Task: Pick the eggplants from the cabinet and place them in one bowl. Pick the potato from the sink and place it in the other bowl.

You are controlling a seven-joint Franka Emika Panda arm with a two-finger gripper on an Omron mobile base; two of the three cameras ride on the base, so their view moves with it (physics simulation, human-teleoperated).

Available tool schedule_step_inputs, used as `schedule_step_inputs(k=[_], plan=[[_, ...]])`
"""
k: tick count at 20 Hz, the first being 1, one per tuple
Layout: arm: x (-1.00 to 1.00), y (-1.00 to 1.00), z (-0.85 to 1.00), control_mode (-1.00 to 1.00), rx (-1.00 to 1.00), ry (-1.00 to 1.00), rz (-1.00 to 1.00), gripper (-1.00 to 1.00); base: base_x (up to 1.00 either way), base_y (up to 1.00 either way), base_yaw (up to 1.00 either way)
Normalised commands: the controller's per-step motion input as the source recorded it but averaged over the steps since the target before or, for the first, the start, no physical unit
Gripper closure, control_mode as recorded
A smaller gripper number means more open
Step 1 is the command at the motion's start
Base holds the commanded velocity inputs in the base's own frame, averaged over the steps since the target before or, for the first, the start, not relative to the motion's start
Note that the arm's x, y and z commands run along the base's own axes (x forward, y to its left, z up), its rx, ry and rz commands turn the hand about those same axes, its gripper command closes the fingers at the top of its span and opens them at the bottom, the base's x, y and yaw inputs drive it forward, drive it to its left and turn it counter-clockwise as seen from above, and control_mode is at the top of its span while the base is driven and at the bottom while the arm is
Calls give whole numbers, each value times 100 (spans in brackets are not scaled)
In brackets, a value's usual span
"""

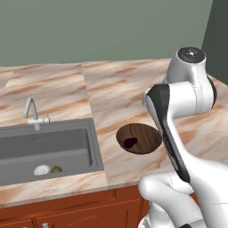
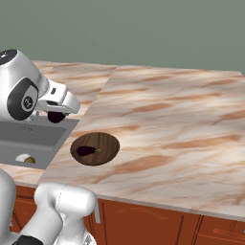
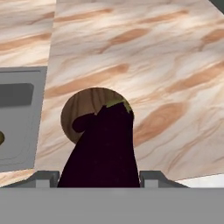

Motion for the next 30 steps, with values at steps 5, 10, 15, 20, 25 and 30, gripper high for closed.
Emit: schedule_step_inputs(k=[5, 10, 15, 20, 25, 30], plan=[[14, -1, -30, -100, 0, 0, 0, 100, 0, 0, 0], [15, 0, -26, -100, 0, -1, 0, 100, 0, 0, 0], [19, -5, -19, -100, 5, 0, 0, 100, 0, 0, 0], [19, -5, -18, -100, 9, 0, 0, 100, 0, 0, 0], [16, -6, -21, -100, 9, 0, 0, 100, 0, 0, 0], [17, -3, -23, -100, 2, 0, 0, 100, 0, 0, 0]])
